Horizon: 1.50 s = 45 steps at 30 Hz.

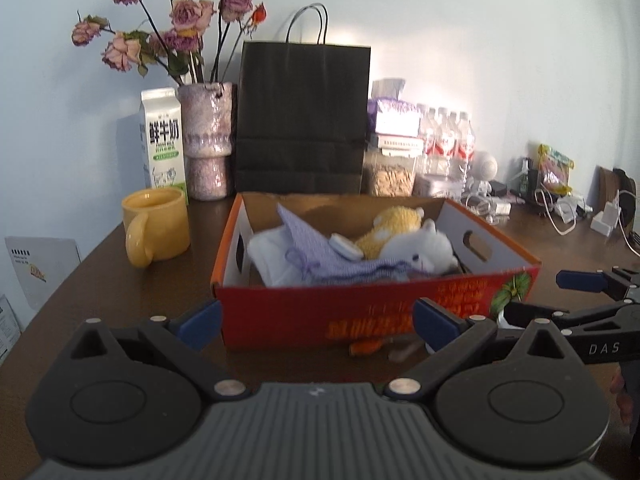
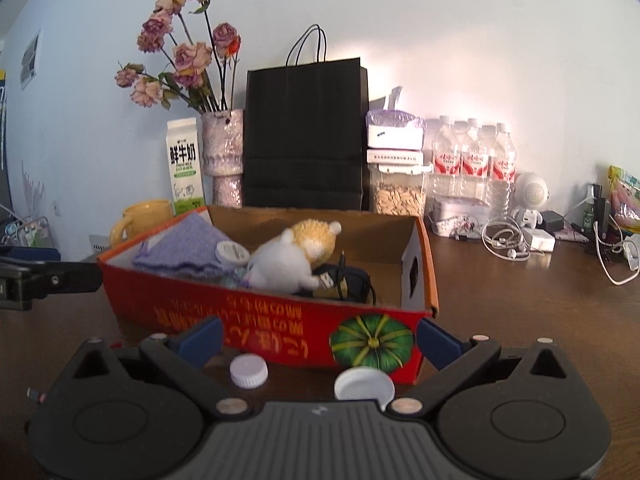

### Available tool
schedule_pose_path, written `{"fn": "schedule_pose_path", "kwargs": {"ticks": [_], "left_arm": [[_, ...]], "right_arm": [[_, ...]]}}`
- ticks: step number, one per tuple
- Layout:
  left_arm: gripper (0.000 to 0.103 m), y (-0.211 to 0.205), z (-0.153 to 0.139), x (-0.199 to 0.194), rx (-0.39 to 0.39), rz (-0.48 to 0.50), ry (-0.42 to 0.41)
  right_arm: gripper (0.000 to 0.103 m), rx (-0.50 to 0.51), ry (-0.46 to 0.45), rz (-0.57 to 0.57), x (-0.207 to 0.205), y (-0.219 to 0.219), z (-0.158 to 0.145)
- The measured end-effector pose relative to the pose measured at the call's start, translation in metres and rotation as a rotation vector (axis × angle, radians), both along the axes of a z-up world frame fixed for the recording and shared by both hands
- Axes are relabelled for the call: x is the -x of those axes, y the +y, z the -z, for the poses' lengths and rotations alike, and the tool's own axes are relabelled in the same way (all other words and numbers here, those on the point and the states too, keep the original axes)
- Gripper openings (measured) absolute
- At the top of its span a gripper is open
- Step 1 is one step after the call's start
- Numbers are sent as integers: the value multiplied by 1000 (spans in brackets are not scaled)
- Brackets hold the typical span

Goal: Organize objects
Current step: 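Move both tools back toward the red ornament and remaining caps, then close the left tool on the red ornament while the right tool approaches the large white cap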

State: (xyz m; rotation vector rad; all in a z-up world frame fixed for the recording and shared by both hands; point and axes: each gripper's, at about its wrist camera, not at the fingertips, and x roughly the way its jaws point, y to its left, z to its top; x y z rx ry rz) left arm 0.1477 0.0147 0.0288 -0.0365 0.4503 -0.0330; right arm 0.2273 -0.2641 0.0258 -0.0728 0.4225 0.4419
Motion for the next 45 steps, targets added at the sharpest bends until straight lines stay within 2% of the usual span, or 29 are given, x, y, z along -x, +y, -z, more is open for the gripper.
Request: {"fn": "schedule_pose_path", "kwargs": {"ticks": [7,15,19,21,25,27,30,37,45], "left_arm": [[103,-2,16,15,-3,15,69],[103,-16,29,22,9,49,126],[102,-18,32,19,40,55,136],[94,-19,33,16,46,52,140],[88,-19,38,8,67,30,160],[66,-17,41,5,91,26,174],[44,-16,44,4,107,23,183],[42,-13,35,13,130,13,125],[42,-10,25,22,100,-6,78]], "right_arm": [[103,41,50,-2,14,-12,12],[103,27,60,8,18,-19,15],[103,17,63,17,17,-22,17],[103,13,65,23,16,-23,18],[103,20,72,21,14,-22,19],[103,17,74,16,14,-22,19],[103,15,82,18,13,-22,20],[103,26,94,21,11,-21,21],[103,40,127,38,6,-19,24]]}}
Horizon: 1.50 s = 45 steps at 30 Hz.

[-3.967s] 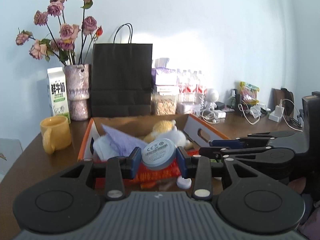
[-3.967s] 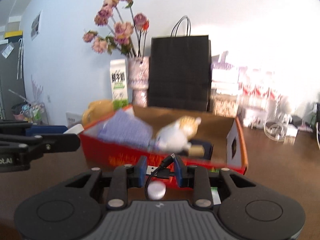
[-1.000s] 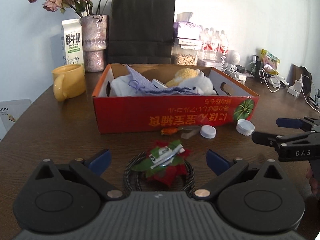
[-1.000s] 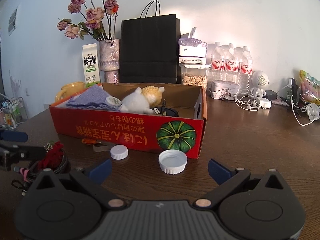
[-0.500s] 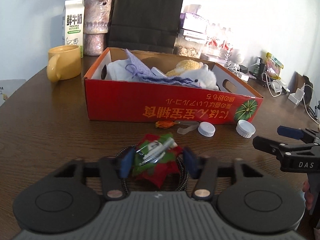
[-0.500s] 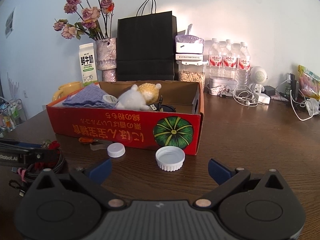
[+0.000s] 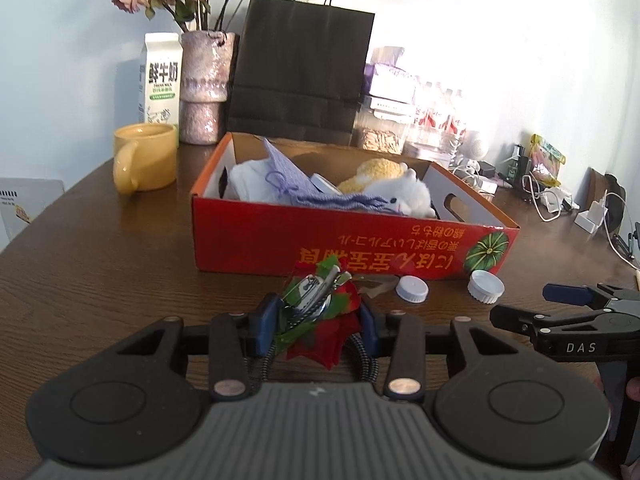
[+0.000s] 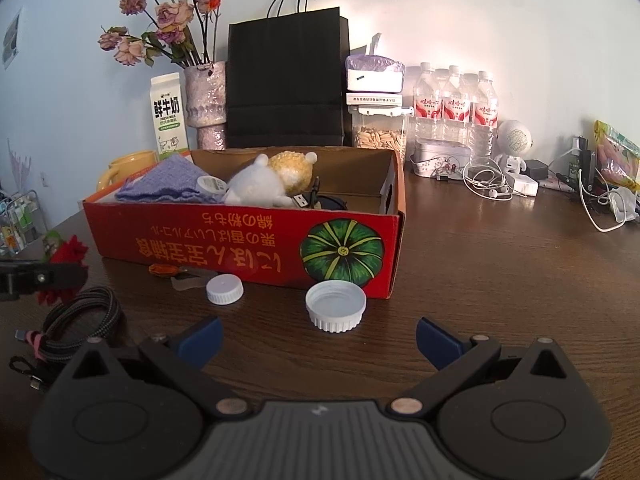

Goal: Organize objects
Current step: 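Close the left tool on the red ornament while the right tool approaches the large white cap, then carry the red ornament toward the box with the left tool while the right tool grasps the large white cap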

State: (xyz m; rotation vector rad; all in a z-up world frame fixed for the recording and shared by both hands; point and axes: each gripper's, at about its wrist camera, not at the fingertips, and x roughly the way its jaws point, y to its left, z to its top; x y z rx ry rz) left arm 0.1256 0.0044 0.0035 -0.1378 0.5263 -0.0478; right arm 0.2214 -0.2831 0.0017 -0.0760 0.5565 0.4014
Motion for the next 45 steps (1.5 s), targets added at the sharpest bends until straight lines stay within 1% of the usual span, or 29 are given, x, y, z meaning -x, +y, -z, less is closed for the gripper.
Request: {"fn": "schedule_pose_path", "kwargs": {"ticks": [3,7,9,10,14,19,31,32,34,35,36,39,45], "left_arm": [[42,-1,-3,4,-31,-4,-20],[42,2,-4,7,-30,0,-29],[42,3,-4,8,-26,0,-31],[42,4,-4,9,-26,-1,-31],[42,7,-4,10,-22,-6,-30],[42,9,-4,10,-17,-4,-31],[42,8,-3,11,-11,4,-27],[42,8,-3,11,-11,4,-27],[42,8,-3,12,-9,4,-28],[42,8,-3,13,-9,4,-29],[42,8,-4,14,-10,5,-31],[42,10,-6,15,-10,2,-39],[42,11,-11,16,-15,-1,-57]], "right_arm": [[103,3,28,7,-5,1,3],[102,17,74,39,-21,6,7],[96,20,109,54,-31,8,10],[95,22,117,59,-35,8,10],[94,62,111,64,-46,17,13],[85,58,102,56,-54,24,12],[85,60,102,60,-56,28,12],[83,58,100,58,-56,28,12],[67,49,85,46,-53,28,10],[51,47,78,42,-51,28,10],[39,44,73,36,-49,28,9],[39,25,64,3,-42,28,8],[39,9,-33,-48,-18,31,-3]]}}
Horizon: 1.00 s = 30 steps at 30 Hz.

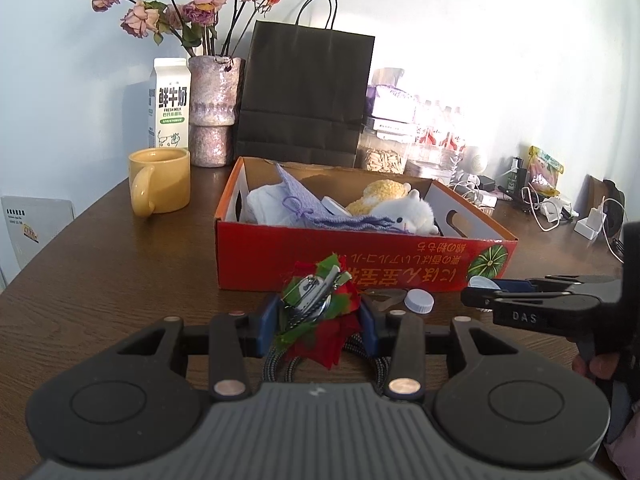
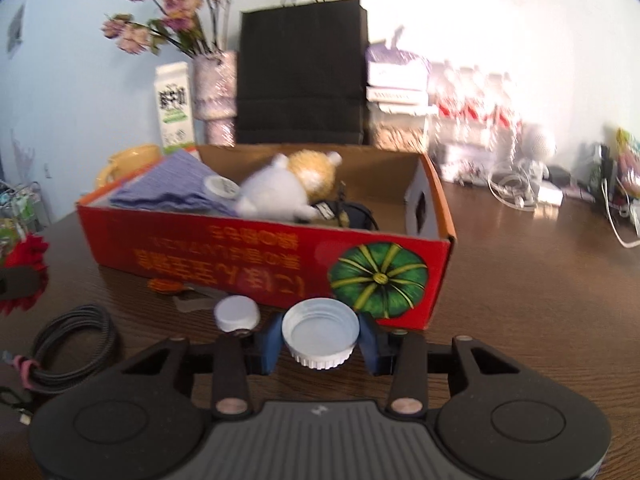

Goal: Organize objects
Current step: 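Carry the red ornament toward the box with the left tool while the right tool grasps the large white cap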

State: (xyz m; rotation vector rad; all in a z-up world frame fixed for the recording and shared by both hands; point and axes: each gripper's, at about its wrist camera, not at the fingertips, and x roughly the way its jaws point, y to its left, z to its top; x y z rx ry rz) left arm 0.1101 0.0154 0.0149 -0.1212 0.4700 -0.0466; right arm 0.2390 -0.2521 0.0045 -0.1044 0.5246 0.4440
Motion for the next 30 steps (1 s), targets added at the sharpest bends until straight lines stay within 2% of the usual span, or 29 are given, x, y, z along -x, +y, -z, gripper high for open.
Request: {"fn": "schedule_pose_path", "kwargs": {"ticks": [6,12,18,30], "left_arm": [[42,-6,-11,-8,-10,18,-32],[42,-19,-26,-25,-21,47,-82],[42,-32,-39,-48,-21,72,-128],[42,-38,-46,-109,-50,78,-146]], "right_arm": [[39,-47,-77,-8,11,0,-19],[39,-77,-120,-12,5,4,-37],[39,-94,-168,-8,-12,11,-52],[39,-104,-226,-11,-63,29,-72]]}}
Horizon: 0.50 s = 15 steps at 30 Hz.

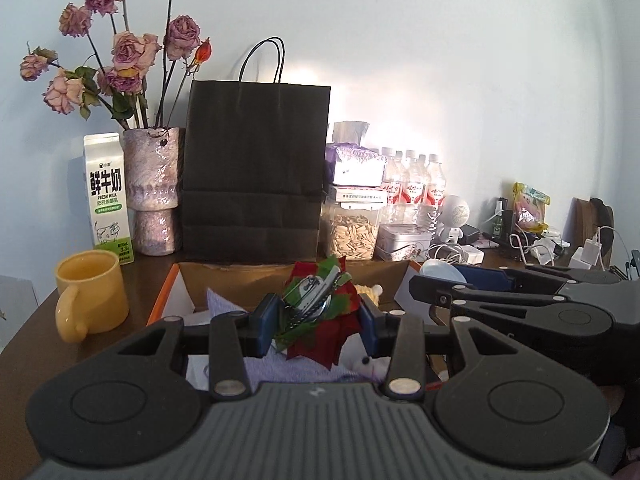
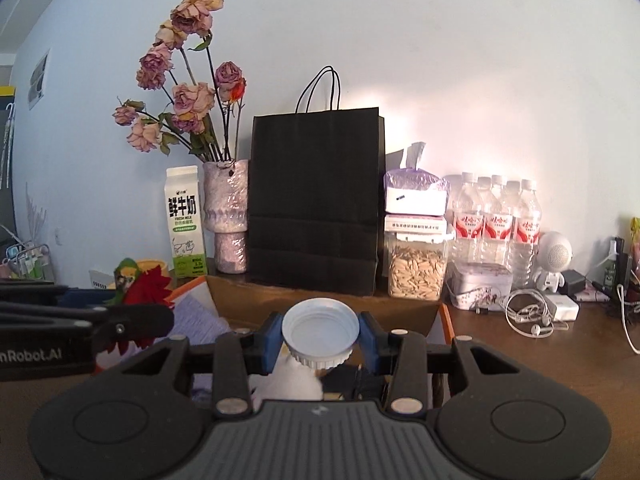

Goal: Organize objects
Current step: 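Carry the red ornament toward the box with the left tool while the right tool grasps the large white cap, then lower the ornament and cap into the box and open both tools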

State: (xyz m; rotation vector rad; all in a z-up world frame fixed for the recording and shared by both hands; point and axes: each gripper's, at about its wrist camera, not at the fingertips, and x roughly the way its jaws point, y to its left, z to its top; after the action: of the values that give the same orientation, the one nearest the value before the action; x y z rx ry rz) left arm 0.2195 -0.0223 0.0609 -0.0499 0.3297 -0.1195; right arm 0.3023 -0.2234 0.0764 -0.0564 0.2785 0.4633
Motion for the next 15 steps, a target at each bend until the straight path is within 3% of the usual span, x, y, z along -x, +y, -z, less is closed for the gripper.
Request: {"fn": "schedule_pose_path", "kwargs": {"ticks": [8,15], "left_arm": [[42,11,12,-45,2,-17,19],[42,21,18,-54,-1,-35,39]], "right_arm": [[39,-15,51,3,-31,-3,18],[39,-3,78,19,-39,-5,28]]}}
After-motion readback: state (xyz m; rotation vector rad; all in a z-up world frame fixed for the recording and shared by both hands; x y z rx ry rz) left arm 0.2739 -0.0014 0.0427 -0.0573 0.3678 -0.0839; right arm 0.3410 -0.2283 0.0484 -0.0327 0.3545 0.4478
